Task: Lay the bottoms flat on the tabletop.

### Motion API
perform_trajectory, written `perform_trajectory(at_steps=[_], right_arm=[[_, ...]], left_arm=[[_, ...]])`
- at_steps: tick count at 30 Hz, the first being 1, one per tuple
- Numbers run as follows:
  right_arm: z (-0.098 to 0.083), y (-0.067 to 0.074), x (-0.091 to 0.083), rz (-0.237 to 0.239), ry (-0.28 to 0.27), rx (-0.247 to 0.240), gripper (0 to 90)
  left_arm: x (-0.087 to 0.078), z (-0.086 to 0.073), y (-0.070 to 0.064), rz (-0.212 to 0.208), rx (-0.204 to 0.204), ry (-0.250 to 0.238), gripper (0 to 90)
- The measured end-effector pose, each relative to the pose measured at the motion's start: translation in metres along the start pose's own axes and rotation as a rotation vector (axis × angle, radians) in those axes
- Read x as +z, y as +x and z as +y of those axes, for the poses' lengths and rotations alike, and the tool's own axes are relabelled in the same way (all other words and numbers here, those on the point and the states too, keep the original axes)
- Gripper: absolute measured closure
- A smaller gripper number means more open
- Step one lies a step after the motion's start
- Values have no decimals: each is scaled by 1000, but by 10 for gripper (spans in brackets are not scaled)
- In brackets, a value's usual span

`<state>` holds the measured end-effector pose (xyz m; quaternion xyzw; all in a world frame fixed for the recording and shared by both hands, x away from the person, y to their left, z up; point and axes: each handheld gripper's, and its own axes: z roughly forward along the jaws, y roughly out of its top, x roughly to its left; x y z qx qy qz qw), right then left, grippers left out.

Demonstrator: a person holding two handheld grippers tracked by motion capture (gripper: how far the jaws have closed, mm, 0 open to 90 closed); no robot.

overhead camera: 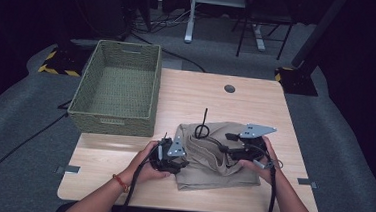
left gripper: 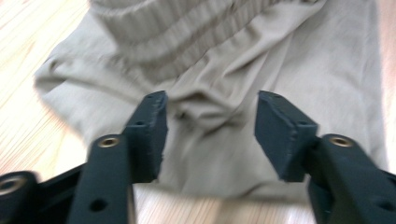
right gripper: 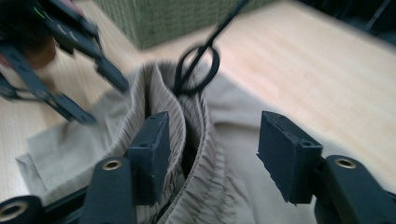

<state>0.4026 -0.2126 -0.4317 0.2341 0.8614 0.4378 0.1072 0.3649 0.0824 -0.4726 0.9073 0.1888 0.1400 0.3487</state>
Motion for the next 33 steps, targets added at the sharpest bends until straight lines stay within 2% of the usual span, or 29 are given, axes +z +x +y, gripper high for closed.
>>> perform_trajectory(at_steps=[3, 5, 7, 9, 12, 16, 17, 20, 21, 22, 23, 24, 25, 26, 28, 30, 31, 32, 33], right_arm=[[-8, 6, 7, 80, 36, -15, 449], [-14, 15, 6, 106, 47, -58, 485], [-20, 23, 2, 102, 44, -92, 591], [-26, 31, -5, 135, 35, -140, 620], [-33, 41, -14, 131, 51, -200, 674], [-44, 50, -22, 149, 26, -220, 682], [-45, 51, -22, 146, 20, -222, 671], [-45, 55, -29, 146, 11, -226, 595], [-43, 55, -31, 139, 10, -226, 535], [-40, 56, -34, 104, 4, -216, 435], [-37, 57, -35, 69, -1, -201, 373], [-35, 57, -35, 35, -6, -188, 348], [-34, 58, -34, 11, -6, -182, 324], [-34, 57, -29, -13, 7, -169, 289], [-39, 56, -21, -3, 47, -158, 313], [-47, 56, -12, 7, 85, -166, 377], [-50, 56, -9, 1, 104, -177, 460], [-53, 57, -8, -14, 120, -203, 564], [-54, 58, -8, -27, 126, -221, 612]], left_arm=[[-9, -8, 3, 46, -23, 15, 397], [-14, -12, 6, 52, -41, 15, 392], [-18, -13, 8, 62, -49, 9, 386], [-21, -13, 9, 75, -51, 1, 385], [-22, -10, 13, 88, -72, -19, 385], [-18, 1, 15, 84, -108, -51, 360], [-16, 7, 13, 97, -99, -55, 350], [-9, 21, 8, 74, -82, -71, 336], [-6, 24, 5, 78, -76, -65, 338], [-3, 27, 4, 59, -74, -63, 354], [0, 28, 2, 25, -62, -60, 364], [1, 29, 0, 1, -46, -56, 369], [5, 29, -6, -27, -5, -45, 382], [7, 29, -9, -39, 12, -38, 393], [14, 29, -17, -55, 30, -26, 374], [20, 28, -18, -69, 16, -15, 359], [24, 27, -16, -68, 8, -9, 357], [29, 26, -15, -45, 2, 13, 376], [34, 25, -14, -35, -11, 40, 380]])
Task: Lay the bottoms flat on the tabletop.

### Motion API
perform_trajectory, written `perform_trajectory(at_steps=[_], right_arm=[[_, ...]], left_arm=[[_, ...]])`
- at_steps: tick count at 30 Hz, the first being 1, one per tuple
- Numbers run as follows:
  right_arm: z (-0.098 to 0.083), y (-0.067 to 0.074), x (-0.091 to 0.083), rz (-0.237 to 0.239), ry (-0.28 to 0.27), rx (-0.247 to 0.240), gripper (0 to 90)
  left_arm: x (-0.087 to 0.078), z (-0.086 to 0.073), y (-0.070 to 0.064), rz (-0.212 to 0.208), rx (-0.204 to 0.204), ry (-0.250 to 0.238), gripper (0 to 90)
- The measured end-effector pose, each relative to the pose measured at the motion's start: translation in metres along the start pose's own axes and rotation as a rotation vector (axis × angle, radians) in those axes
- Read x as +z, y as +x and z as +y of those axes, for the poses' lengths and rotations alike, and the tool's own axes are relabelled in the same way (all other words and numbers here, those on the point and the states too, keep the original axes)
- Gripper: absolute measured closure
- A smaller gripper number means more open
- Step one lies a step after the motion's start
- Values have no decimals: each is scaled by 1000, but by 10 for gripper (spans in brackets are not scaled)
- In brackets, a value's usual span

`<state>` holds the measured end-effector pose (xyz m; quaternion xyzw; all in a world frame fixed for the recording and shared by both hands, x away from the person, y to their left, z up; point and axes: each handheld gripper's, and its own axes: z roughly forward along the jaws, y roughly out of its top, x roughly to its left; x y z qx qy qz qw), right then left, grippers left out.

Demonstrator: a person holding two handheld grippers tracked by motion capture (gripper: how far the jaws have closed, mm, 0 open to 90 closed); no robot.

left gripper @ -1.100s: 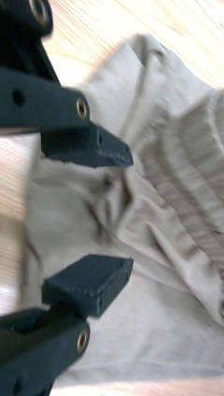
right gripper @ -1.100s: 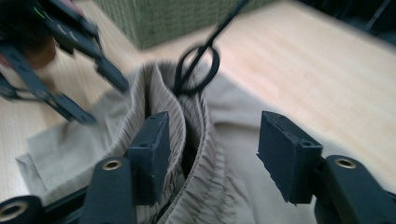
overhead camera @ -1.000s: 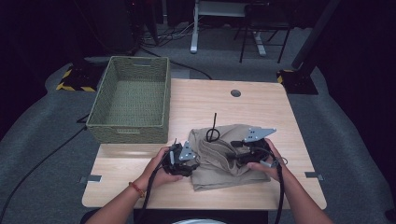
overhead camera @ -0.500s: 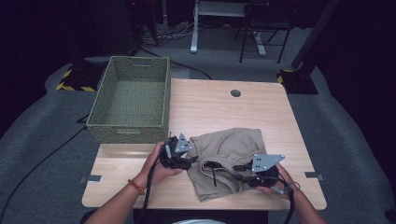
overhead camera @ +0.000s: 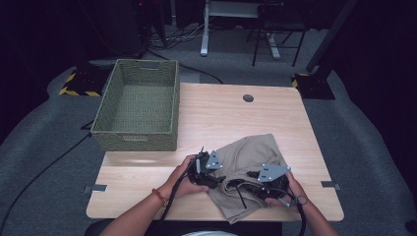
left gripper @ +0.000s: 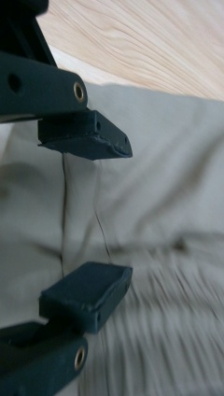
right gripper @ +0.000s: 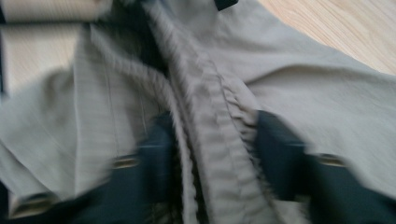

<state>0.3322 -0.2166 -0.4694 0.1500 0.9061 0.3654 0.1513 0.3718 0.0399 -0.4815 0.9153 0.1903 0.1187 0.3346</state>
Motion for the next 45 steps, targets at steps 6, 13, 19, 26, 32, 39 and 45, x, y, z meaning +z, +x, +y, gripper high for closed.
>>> perform_trajectory(at_steps=[6, 13, 19, 26, 32, 39, 45], right_arm=[[-6, 2, -15, 32, -36, -73, 711], [-17, 11, -46, 185, -57, -152, 624], [-23, 25, -42, 197, -71, -97, 349], [-8, 7, -84, 28, -234, 48, 342], [-15, -7, -69, -27, -137, 135, 431], [-36, 5, -39, 37, -11, 138, 409], [-49, 10, -26, 22, -9, 151, 395]], left_arm=[[10, -3, 4, 28, -7, 16, 406], [5, -7, 28, 106, -39, 53, 419], [-11, -4, 29, 111, -66, 26, 330], [-44, 23, -10, -2, 9, -147, 289], [-21, 32, -51, -100, 94, -87, 272], [4, 13, -68, -51, 149, 19, 307], [6, 0, -61, -66, 132, -4, 334]])
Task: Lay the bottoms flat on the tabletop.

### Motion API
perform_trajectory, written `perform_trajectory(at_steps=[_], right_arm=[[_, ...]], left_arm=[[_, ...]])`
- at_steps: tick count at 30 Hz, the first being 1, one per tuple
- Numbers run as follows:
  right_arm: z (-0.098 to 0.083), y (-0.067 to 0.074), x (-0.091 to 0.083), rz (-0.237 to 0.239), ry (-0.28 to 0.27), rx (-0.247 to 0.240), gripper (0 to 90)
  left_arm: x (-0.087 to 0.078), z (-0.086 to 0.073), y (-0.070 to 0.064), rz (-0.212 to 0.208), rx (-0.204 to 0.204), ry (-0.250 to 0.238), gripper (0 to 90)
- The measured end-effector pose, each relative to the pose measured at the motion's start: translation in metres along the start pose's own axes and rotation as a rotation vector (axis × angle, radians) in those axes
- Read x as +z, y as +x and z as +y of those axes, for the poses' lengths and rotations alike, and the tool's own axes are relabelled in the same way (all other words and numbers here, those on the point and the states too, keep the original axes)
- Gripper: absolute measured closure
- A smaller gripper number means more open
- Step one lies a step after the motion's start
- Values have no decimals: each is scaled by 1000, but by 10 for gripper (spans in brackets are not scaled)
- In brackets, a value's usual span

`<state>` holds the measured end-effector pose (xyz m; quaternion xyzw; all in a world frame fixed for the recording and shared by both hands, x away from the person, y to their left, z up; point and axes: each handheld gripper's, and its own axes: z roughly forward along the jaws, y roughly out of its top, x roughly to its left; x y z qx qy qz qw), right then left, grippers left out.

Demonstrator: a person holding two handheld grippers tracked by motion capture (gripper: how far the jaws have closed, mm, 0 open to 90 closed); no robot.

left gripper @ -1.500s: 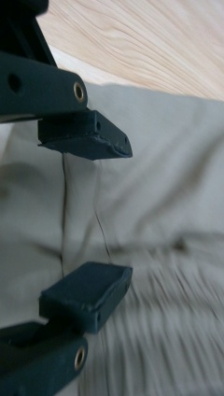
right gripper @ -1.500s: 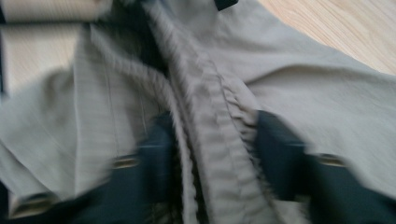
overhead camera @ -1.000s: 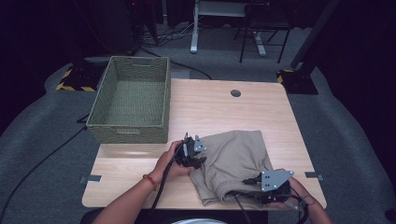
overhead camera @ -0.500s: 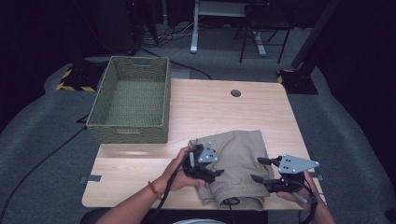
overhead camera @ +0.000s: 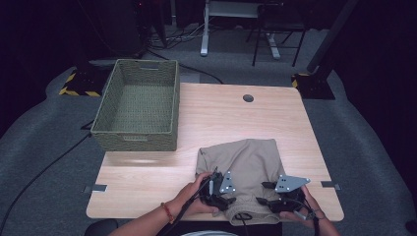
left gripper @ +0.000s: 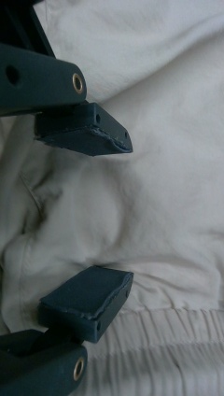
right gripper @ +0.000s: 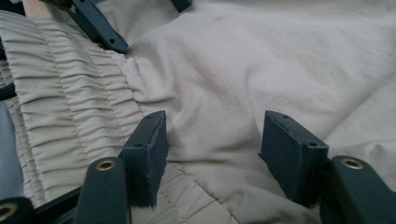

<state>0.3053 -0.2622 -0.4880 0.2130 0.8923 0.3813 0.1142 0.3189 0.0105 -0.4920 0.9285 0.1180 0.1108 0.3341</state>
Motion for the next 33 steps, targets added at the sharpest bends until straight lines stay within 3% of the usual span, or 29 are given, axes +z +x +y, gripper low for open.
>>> perform_trajectory(at_steps=[3, 4, 7, 9, 11, 14, 16, 18, 20, 22, 23, 25, 27, 30, 33], right_arm=[[2, 1, 1, -4, 11, 11, 382], [3, 1, 1, 1, 17, 26, 381], [11, 1, -2, 12, 16, 21, 299], [22, -6, -10, 9, -33, 28, 286], [31, -16, -18, -31, -62, 29, 273], [44, -45, -21, -131, -57, 53, 256], [48, -66, -15, -178, -50, 112, 241], [49, -85, -3, -255, -14, 114, 225], [48, -100, 8, -232, -11, 162, 216], [47, -114, 21, -282, 15, 172, 184], [47, -114, 21, -282, 15, 172, 184], [40, -132, 33, -221, -8, 245, 156], [36, -139, 39, -216, 4, 253, 148], [31, -149, 50, -186, 35, 281, 87], [28, -151, 53, -156, 37, 304, 91]], left_arm=[[-4, -6, 11, -18, -22, 9, 322], [-7, -11, 15, -6, -40, 14, 310], [-17, -20, 23, -13, -61, 24, 291], [-27, -24, 29, -3, -79, 7, 272], [-38, -28, 37, 27, -113, -15, 248], [-53, -34, 51, 30, -183, -67, 217], [-61, -39, 61, 43, -236, -113, 221], [-60, -39, 69, 84, -263, -91, 231], [-54, -38, 74, 70, -270, -80, 232], [-44, -35, 75, 66, -254, -54, 230], [-44, -35, 75, 66, -254, -54, 230], [-30, -32, 75, 45, -244, -21, 228], [-23, -31, 75, 35, -226, 9, 223], [-17, -34, 75, 21, -235, 28, 215], [-15, -37, 73, 13, -248, 28, 217]])
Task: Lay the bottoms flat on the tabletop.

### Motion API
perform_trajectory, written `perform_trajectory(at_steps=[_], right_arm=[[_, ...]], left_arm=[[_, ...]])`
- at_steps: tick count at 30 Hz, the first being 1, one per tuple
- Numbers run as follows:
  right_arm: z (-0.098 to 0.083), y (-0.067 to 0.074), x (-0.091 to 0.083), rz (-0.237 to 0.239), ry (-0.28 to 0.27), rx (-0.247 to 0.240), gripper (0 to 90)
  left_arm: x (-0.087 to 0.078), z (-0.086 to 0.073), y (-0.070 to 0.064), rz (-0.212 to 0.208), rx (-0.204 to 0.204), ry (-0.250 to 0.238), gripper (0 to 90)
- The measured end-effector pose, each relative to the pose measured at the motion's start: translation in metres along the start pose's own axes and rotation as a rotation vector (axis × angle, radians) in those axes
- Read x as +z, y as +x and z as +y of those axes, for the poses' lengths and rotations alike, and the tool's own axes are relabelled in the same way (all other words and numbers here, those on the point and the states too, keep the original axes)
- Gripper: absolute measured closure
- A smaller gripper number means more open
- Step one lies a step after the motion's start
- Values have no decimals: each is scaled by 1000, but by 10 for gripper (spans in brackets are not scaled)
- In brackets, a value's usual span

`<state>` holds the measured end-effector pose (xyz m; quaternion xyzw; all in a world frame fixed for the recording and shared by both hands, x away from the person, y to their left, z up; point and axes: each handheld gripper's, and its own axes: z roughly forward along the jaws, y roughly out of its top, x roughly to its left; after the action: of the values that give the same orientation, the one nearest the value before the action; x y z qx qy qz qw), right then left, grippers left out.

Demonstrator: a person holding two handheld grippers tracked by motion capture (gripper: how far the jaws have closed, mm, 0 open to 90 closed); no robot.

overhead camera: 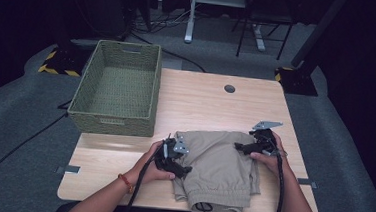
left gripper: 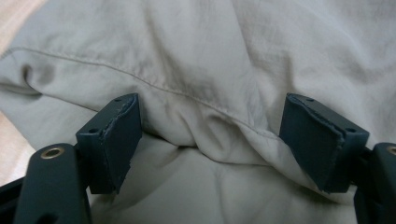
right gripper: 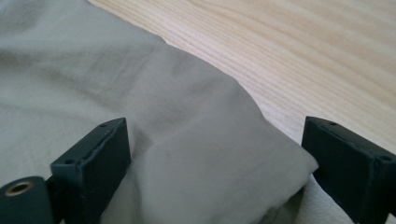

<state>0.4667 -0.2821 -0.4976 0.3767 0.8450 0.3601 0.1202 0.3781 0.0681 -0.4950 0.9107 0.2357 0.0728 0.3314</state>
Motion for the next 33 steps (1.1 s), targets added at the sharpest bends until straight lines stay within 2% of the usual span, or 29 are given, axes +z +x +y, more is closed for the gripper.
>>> perform_trajectory(at_steps=[2, 5, 8, 11, 13, 15, 17, 18, 20, 23, 24, 25, 27, 29, 30, 32, 33], right_arm=[[-2, 3, 0, 11, -2, -9, 141], [-7, 10, -4, 33, -6, -37, 152], [-11, 18, -7, 58, -6, -59, 153], [-13, 28, -10, 76, -1, -80, 192], [-14, 32, -9, 88, -8, -91, 195], [-14, 35, -9, 98, -12, -102, 207], [-14, 39, -8, 115, -13, -118, 221], [-14, 40, -8, 121, -11, -123, 222], [-13, 41, -7, 118, -8, -123, 223], [-13, 41, -7, 118, -13, -124, 232], [-13, 41, -7, 118, -13, -124, 232], [-13, 41, -7, 117, -14, -126, 248], [-12, 41, -7, 115, -13, -125, 250], [-12, 42, -7, 111, -10, -122, 250], [-12, 42, -7, 107, -9, -118, 244], [-12, 43, -7, 87, -8, -110, 213], [-12, 44, -8, 73, -8, -111, 201]], left_arm=[[0, -2, -3, -2, -7, -13, 215], [-5, -7, -12, -14, 13, -1, 211], [-15, -14, -18, -30, 8, -11, 207], [-32, -19, -13, 7, -10, -40, 181], [-43, -23, -5, 23, -34, -75, 171], [-47, -26, 2, 29, -66, -86, 169], [-44, -27, 7, 50, -53, -54, 161], [-45, -27, 9, 42, -53, -61, 161], [-50, -29, 12, 15, -79, -86, 162], [-63, -32, 7, 32, -40, -109, 166], [-63, -32, 7, 32, -40, -109, 170], [-69, -33, 6, 68, -48, -131, 174], [-70, -32, 10, 81, -58, -135, 177], [-67, -29, 18, 88, -89, -148, 183], [-63, -27, 22, 89, -99, -141, 195], [-52, -21, 26, 122, -77, -98, 193], [-46, -19, 27, 109, -76, -83, 198]])
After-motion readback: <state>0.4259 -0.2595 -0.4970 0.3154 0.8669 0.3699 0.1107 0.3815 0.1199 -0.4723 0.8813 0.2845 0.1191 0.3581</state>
